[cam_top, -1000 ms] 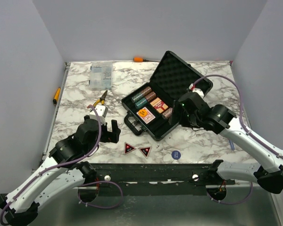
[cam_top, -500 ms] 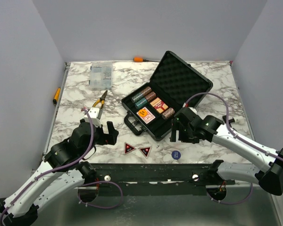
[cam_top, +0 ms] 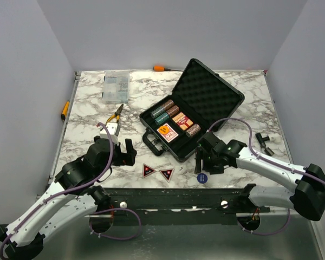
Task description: Pack up texas hold em set
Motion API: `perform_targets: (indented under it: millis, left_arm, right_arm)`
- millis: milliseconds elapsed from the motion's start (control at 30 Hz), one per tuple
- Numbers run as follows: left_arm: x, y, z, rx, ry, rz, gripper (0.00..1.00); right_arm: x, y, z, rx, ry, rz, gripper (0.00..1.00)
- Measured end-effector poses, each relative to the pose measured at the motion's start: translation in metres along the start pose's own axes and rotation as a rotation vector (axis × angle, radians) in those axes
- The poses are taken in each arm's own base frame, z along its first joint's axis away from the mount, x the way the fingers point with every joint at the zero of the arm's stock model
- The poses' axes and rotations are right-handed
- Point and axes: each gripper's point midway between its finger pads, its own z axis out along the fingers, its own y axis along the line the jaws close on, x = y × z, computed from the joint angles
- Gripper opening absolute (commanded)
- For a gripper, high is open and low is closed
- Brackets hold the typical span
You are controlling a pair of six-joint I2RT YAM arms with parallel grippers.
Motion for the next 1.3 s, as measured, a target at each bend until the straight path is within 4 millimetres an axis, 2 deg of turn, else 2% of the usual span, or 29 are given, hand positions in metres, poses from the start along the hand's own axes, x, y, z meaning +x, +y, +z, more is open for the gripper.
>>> perform_targets:
  millis: [300,1033,1300]
  left_arm:
    - [0.001,0.001,0.002,-0.012,0.008,0.005,0.99]
    - [0.002,0.001,0.003,-0.016,0.012,0.009,0.98]
    - [0.001,0.001,0.002,-0.013,0.005,0.007,0.98]
  right_arm:
    - [0.021,-0.014,0.018,0.040,0.059,0.047,0.67]
    - [0.032,-0.020,0.038,0.109,0.126,0.053,0.60]
    - [0.033,-0.015,0.039,0.113,0.134,0.031,0.60]
